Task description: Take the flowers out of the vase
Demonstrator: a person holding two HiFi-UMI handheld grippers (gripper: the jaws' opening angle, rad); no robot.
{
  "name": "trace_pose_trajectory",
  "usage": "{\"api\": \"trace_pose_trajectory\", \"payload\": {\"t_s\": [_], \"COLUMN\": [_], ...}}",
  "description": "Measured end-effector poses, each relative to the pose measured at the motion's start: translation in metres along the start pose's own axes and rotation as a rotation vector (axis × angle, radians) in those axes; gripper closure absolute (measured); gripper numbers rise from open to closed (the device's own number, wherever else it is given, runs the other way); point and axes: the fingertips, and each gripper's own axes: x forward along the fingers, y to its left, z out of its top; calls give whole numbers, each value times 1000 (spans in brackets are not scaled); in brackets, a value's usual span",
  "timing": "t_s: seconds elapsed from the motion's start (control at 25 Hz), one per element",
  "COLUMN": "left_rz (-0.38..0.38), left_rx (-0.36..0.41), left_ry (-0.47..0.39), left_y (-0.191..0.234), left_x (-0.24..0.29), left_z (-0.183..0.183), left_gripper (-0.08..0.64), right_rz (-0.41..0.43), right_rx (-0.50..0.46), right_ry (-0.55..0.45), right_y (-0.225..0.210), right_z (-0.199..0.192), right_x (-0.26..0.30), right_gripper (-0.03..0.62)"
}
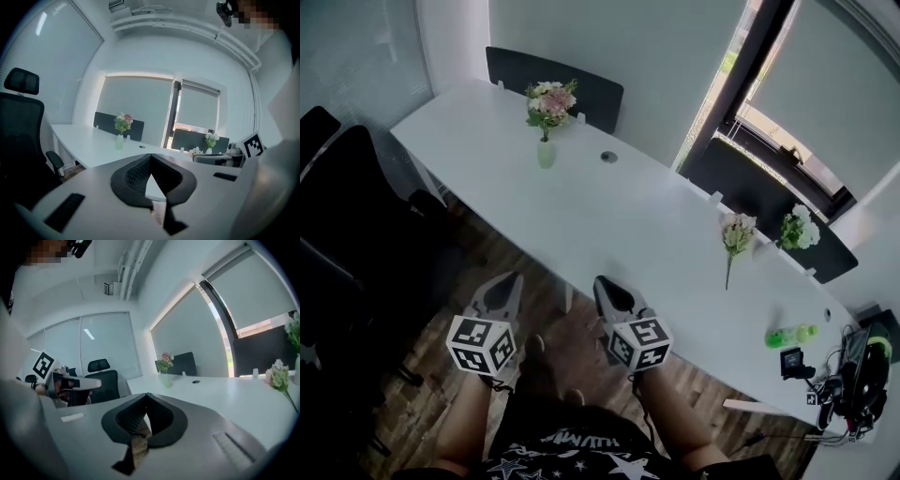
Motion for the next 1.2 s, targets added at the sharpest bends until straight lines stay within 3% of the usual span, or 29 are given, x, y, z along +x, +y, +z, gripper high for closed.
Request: {"api": "trace_pose_trajectory", "payload": {"t_s": [0.44,0.76,1.2], "left_rz": [-49,-76,-151], "left_rx": [1,11,4], "left_ry": [2,8,43], "left_y": [71,127,173], "left_x": [79,122,164], "left_z": [27,53,61], "left_gripper": [552,552,552], "right_rz": [-42,-32,-98], "right_rx": [-1,-5,5], "right_ry": [16,3,10], "right_y": [-29,-26,-37], "right_z": [17,46,61], "right_x": [98,182,236], "right_gripper": [591,591,591]}}
